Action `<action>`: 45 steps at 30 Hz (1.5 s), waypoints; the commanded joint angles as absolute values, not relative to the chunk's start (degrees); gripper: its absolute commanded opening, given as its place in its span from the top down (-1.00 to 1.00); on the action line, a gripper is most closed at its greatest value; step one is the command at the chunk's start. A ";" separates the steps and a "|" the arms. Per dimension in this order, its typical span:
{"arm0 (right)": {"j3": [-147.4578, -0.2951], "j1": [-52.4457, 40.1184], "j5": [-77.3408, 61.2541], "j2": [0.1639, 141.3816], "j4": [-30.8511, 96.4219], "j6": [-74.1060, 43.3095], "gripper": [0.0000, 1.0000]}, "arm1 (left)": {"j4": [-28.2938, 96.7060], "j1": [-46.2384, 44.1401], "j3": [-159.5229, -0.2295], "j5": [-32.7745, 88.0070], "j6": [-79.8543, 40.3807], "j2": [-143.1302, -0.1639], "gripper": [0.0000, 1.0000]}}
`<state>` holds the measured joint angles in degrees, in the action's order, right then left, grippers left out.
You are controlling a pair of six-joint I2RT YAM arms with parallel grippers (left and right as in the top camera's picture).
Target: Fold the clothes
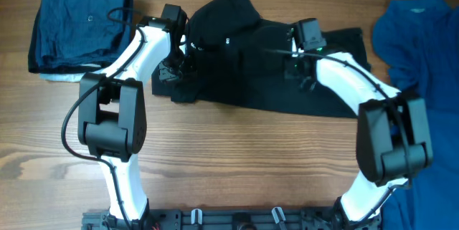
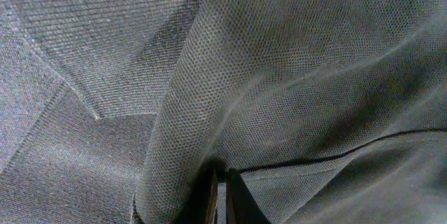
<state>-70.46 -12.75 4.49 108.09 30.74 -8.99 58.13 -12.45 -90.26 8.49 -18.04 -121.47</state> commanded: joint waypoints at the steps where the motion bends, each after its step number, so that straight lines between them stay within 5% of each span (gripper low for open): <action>1: -76.03 -10.00 0.89 99.02 38.92 -9.32 0.50 | 58.02 -12.86 -89.78 7.60 -17.12 -122.52 0.88; 8: -71.92 -8.16 2.28 97.21 57.58 -13.56 0.60 | 58.02 -12.86 -89.78 7.62 -17.37 -122.52 0.88; 29: -62.57 2.85 13.56 106.65 33.26 -14.66 0.74 | 58.06 -12.86 -89.78 7.62 -17.32 -122.52 0.86; 35: -64.01 5.13 13.28 106.61 24.34 -8.93 0.34 | 57.98 -12.86 -89.78 7.60 -17.32 -122.52 0.86; 45: -80.84 6.70 12.99 99.61 43.59 -11.27 0.03 | 58.30 -12.99 -91.64 7.66 -21.69 -120.25 0.92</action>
<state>-77.08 5.19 12.32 104.27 40.99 -7.88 57.60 -12.47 -90.26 8.36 -19.07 -121.51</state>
